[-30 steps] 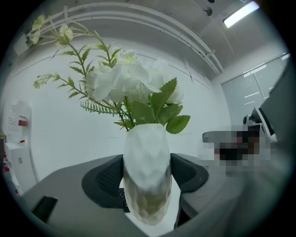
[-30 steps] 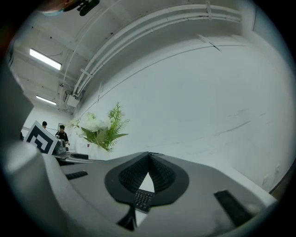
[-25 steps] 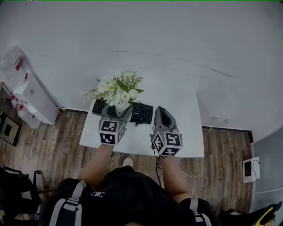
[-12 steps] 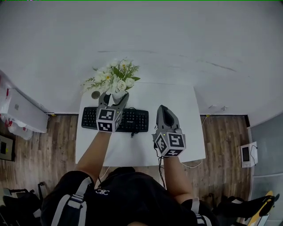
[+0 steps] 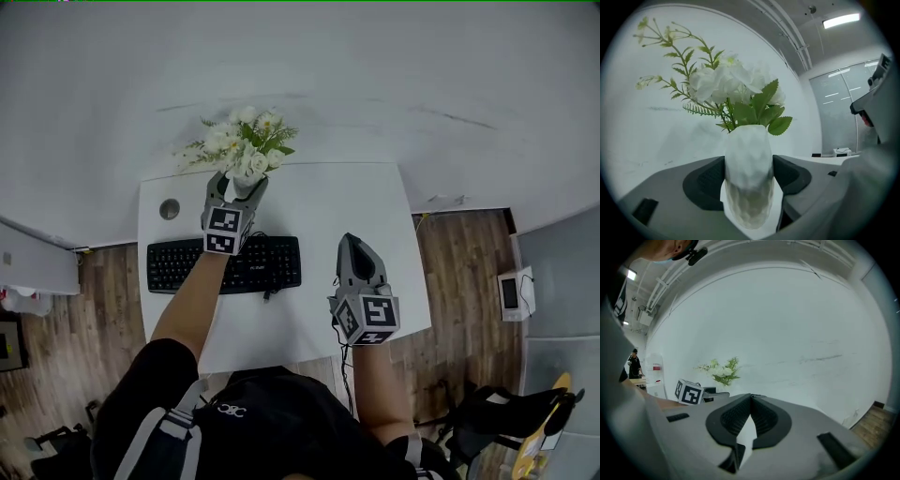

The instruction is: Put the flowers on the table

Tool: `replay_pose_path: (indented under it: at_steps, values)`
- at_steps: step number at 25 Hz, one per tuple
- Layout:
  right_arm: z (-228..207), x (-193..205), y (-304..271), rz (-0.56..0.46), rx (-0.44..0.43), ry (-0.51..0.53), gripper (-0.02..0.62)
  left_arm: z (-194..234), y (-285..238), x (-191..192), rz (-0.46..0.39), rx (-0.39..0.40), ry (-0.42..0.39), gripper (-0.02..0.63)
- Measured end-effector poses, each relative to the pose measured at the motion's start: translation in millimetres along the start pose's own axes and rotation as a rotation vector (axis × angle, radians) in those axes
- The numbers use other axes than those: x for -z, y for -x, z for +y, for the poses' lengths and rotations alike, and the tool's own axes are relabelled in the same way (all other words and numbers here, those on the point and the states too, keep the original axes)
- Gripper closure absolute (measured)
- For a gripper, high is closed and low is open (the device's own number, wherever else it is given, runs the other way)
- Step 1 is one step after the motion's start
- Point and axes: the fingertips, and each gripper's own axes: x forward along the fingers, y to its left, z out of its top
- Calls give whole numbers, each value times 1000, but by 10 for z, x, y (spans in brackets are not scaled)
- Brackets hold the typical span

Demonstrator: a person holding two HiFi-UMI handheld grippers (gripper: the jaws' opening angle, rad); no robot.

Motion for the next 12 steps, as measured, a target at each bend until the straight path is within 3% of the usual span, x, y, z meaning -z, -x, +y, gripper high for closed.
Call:
replay_pose_path:
  at_steps: [12]
  values:
    - [-466,461,-220,92,93,-49,594,-50,-797,464,-21,103,-1,276]
